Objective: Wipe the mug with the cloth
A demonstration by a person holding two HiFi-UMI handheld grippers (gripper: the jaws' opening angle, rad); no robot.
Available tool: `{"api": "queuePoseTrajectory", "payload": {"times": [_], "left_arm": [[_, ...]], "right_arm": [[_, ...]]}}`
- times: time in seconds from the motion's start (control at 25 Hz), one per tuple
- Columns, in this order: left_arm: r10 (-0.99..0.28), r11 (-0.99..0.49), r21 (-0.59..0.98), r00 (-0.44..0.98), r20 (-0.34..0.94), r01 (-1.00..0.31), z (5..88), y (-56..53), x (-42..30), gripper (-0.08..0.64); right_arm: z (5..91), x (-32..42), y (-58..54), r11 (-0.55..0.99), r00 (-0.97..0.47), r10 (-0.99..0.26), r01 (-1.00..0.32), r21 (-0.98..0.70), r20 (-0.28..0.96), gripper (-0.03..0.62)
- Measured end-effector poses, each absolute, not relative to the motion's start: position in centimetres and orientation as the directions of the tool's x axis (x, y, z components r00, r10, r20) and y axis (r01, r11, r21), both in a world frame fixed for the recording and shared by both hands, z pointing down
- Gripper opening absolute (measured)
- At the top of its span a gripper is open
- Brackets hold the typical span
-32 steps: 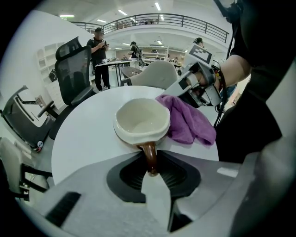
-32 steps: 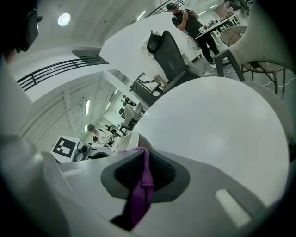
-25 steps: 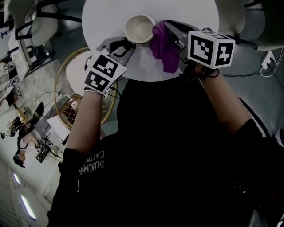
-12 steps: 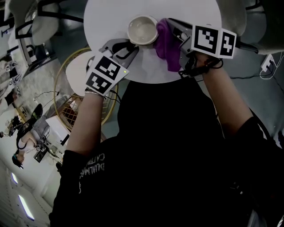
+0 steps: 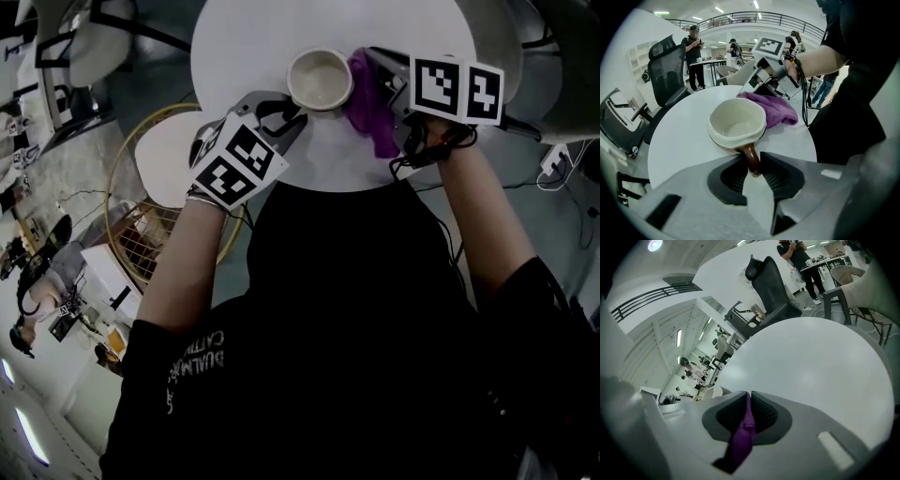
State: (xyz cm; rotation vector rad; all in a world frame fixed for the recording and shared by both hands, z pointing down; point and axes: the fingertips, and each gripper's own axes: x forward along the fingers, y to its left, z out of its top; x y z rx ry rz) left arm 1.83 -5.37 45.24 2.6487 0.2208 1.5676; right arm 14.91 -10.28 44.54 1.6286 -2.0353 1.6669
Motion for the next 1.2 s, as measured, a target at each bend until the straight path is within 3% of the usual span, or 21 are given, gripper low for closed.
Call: {"api": "queuePoseTrajectory", "payload": {"times": [0.56,1.2], "left_arm": [[0.185,-0.982,0.145,0.458,0.869,0.123,45.6,-5.0,2.2,0.084],[0.193,-0.981,0.163,0.521,0.832,0.103,45.3,-5.4,1.8,0.077]], "right_arm": [[45.0,14.2,-13.6,0.090,-0.510,-0.463,-0.840,-0.534,0.725,0.034],[44.2,11.5,-15.5,0.386,-0.510,-0.257,-0.833,-0.397,0.821,0.030]]}}
